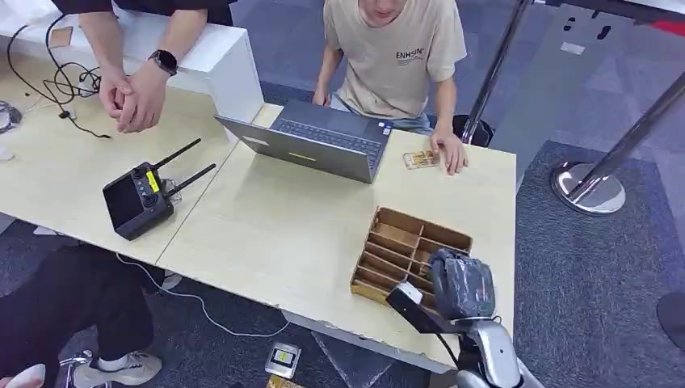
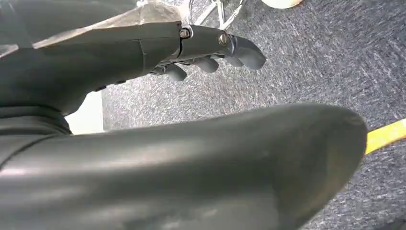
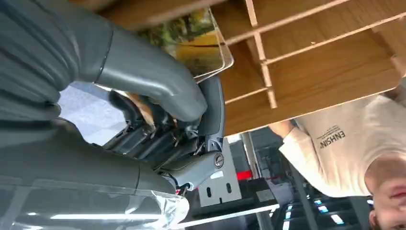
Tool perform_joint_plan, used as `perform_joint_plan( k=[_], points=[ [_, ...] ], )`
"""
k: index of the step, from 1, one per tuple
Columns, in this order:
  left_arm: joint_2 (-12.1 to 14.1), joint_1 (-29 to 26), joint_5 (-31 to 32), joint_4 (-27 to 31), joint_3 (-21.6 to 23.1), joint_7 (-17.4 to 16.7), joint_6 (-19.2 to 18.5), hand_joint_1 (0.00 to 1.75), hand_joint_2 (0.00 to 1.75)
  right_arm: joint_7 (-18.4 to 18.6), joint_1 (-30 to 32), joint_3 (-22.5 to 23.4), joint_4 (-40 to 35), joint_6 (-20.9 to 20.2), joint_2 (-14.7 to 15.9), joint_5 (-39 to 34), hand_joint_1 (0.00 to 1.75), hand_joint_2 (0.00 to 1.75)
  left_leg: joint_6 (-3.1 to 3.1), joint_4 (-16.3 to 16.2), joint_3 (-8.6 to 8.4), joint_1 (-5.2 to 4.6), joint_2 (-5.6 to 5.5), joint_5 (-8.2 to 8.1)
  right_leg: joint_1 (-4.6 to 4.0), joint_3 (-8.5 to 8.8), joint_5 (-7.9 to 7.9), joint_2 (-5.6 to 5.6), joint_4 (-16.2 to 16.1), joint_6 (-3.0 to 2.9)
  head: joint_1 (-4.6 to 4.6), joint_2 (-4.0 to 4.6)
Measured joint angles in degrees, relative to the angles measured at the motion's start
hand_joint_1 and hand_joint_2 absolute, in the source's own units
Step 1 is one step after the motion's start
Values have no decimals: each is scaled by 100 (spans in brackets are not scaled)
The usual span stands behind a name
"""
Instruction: Pass the card to the sensor for recognition and then transmit it.
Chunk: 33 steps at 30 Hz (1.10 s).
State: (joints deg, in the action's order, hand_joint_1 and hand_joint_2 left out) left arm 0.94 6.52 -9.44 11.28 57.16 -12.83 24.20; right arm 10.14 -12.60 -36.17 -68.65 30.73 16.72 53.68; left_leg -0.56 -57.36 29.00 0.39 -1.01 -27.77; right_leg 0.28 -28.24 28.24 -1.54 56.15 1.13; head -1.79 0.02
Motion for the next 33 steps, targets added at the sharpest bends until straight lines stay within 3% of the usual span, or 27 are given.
perform_joint_plan(
  k=[15,16,17,18,19,28,29,33],
  points=[
    [-2,-3,-17,0,-2,0,35,0,0,-39,-11,-77,-61,-5,20,85,175,175,0,0,1,0,0,0,0,0,0,0,0,0,0,0],
    [-4,-3,-17,0,-2,0,35,0,0,-39,-12,-79,-61,0,20,87,152,175,0,0,1,0,0,0,0,0,0,0,0,0,0,0],
    [-2,-3,-17,0,-2,0,35,0,0,-39,-13,-79,-61,9,20,94,63,175,0,0,1,0,0,0,0,0,0,0,0,0,0,0],
    [-4,-3,-17,0,-2,0,35,0,0,-42,-16,-79,-61,26,20,101,63,175,0,0,1,0,0,0,0,0,0,0,0,0,0,0],
    [-2,-3,-20,0,-2,0,35,0,0,-42,-24,-79,-61,57,20,101,3,175,0,0,1,0,0,0,0,0,0,0,0,0,0,0],
    [-4,-5,-44,0,-2,0,35,0,0,-138,-66,-61,-228,299,17,-2,0,175,0,0,1,0,0,0,0,0,0,0,0,0,0,0],
    [-2,-5,-52,0,-2,0,35,0,0,-138,-69,-55,-280,299,17,-11,0,0,0,0,1,0,0,0,0,0,0,0,0,0,0,0],
    [-2,-7,-52,0,-9,0,42,0,0,-157,-88,-29,-562,299,17,-20,0,0,0,0,2,0,0,0,0,-1,0,0,0,0,0,0]
  ],
)
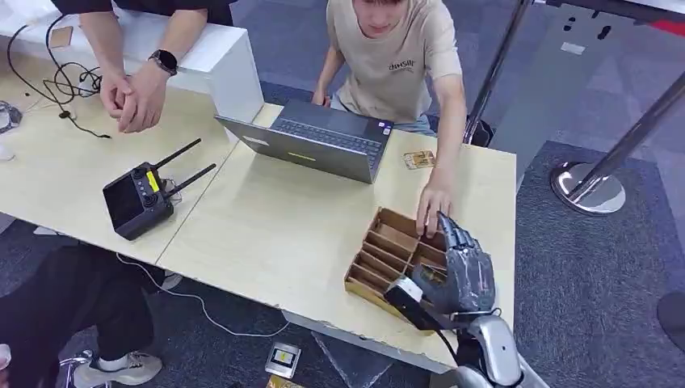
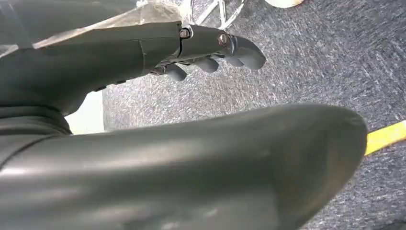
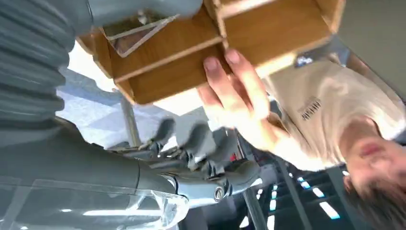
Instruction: Pass the card to the sensor for recognition and then transmit it.
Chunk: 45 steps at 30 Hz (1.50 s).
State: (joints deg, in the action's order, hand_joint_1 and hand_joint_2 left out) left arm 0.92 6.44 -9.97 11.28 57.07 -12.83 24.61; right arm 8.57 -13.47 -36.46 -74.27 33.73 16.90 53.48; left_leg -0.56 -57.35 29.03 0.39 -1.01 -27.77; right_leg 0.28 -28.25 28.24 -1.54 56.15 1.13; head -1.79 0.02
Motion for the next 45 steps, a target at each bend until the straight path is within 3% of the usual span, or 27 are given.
perform_joint_plan(
  k=[6,7,28,37,45],
  points=[
    [0,-1,-17,0,-57,0,2,0,0,-7,-71,61,-463,-20,-9,0,0,0,0,0,0,0,0,0,0,-1,0,0,0,0,-2,0],
    [0,-1,-17,0,-68,0,2,0,0,-15,-73,74,-522,-22,-11,0,0,175,0,0,0,0,0,0,0,-1,0,0,0,0,0,0],
    [0,-3,-20,0,-98,2,7,0,0,-170,-151,260,-1073,-260,2,-138,0,175,0,0,1,0,0,0,0,-2,0,0,0,0,0,0],
    [9,-7,-33,0,-98,-22,-35,0,0,-140,-147,269,-1077,-748,234,83,0,175,0,0,1,0,0,0,0,-3,0,0,0,0,0,0],
    [24,-11,-28,0,-98,15,-35,0,0,-144,-26,275,-1370,-1403,594,-487,0,175,0,0,1,0,0,0,0,-5,0,0,0,0,0,0]
  ],
)
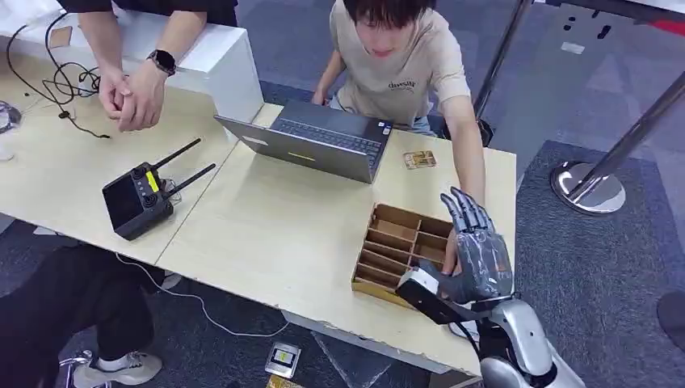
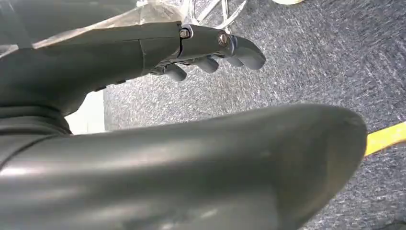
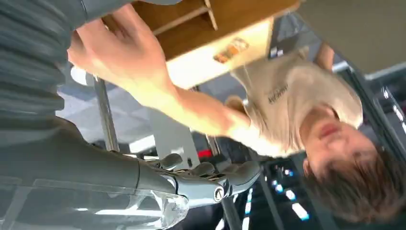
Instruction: Pass the card to the sensor for recognition and then transmit it.
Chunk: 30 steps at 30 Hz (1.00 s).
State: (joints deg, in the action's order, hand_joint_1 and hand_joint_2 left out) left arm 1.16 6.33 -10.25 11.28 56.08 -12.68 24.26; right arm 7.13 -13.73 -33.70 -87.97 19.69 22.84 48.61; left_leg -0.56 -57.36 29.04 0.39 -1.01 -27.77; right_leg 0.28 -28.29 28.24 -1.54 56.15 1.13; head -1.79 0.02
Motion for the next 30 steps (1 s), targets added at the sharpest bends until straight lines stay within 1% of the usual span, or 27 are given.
perform_joint_plan(
  k=[7,15,20,25,30],
  points=[
    [11,0,2,0,0,26,0,0,0,9,100,0,-278,-276,254,-197,0,175,0,0,1,0,0,0,0,-1,0,0,0,0,0,0],
    [42,1,4,0,0,87,-11,0,0,112,252,7,-573,-295,435,-322,0,175,0,0,1,0,0,0,0,-1,0,0,0,0,0,0],
    [46,3,28,0,0,87,-11,0,0,275,330,4,-647,-238,505,83,0,175,0,0,1,0,0,0,0,-1,0,0,0,0,0,0],
    [48,5,31,0,0,87,-18,0,0,424,371,-4,-641,-92,514,557,0,175,0,0,1,0,0,0,0,-1,0,0,0,0,-2,0],
    [52,9,48,0,0,72,-42,0,0,494,401,-44,-571,-35,509,716,0,175,0,0,2,0,0,0,0,-1,0,0,0,0,0,0]
  ],
)
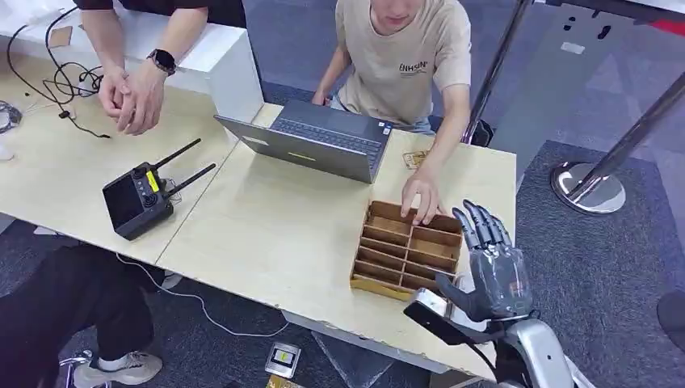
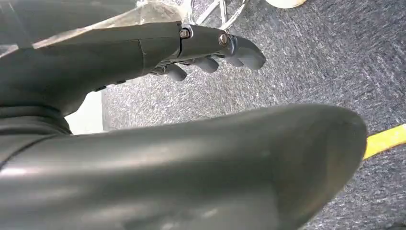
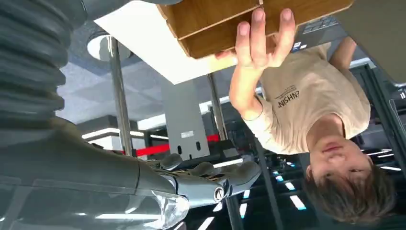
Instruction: Pass the card to the sensor for recognition and then transmit it.
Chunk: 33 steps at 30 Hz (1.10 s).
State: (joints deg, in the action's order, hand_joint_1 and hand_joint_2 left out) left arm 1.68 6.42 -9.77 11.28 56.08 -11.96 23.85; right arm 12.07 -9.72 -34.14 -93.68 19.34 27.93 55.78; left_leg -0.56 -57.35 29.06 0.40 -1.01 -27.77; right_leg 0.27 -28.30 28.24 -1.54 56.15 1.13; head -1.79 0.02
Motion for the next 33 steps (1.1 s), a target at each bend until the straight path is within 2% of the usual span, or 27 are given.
perform_joint_plan(
  k=[13,16,17,18,19,24,26,28,33],
  points=[
    [24,3,-39,0,-2,18,26,0,0,13,29,-7,160,4,-13,9,2,175,0,0,2,0,0,0,0,-1,0,0,0,0,0,0],
    [13,3,-55,0,-2,15,44,0,0,11,25,-15,192,-26,-22,7,10,175,0,0,3,0,0,0,0,-1,0,0,0,0,-2,0],
    [9,3,-57,0,-4,15,48,0,0,9,21,-24,208,-30,-26,7,35,175,0,0,3,0,-1,0,0,-1,0,0,0,0,0,0],
    [4,3,-57,0,-4,15,52,0,0,9,20,-30,208,-41,-30,0,40,175,0,0,4,0,-1,0,0,-1,0,0,0,0,0,0],
    [0,3,-59,0,-4,15,61,0,0,2,16,-41,212,-52,-37,-4,14,175,0,0,4,0,0,0,0,-1,0,0,0,0,0,0],
    [-18,3,-59,0,-7,15,74,0,0,-9,7,-96,273,-65,-59,-13,14,175,0,0,4,0,0,0,0,-2,0,0,0,0,0,0],
    [-22,3,-59,0,-9,15,74,0,0,-15,5,-107,306,-65,-72,-26,59,175,0,0,4,0,0,0,0,-2,0,0,0,0,0,0],
    [-22,3,-59,0,-9,15,74,0,0,-15,2,-109,326,-63,-74,-28,54,175,0,0,4,0,0,0,0,-2,0,0,0,0,2,0],
    [-31,3,-59,0,-13,15,76,0,0,-53,-7,-120,411,-61,-101,-77,66,175,0,0,5,0,0,0,0,-2,0,0,0,0,0,0]
  ],
)
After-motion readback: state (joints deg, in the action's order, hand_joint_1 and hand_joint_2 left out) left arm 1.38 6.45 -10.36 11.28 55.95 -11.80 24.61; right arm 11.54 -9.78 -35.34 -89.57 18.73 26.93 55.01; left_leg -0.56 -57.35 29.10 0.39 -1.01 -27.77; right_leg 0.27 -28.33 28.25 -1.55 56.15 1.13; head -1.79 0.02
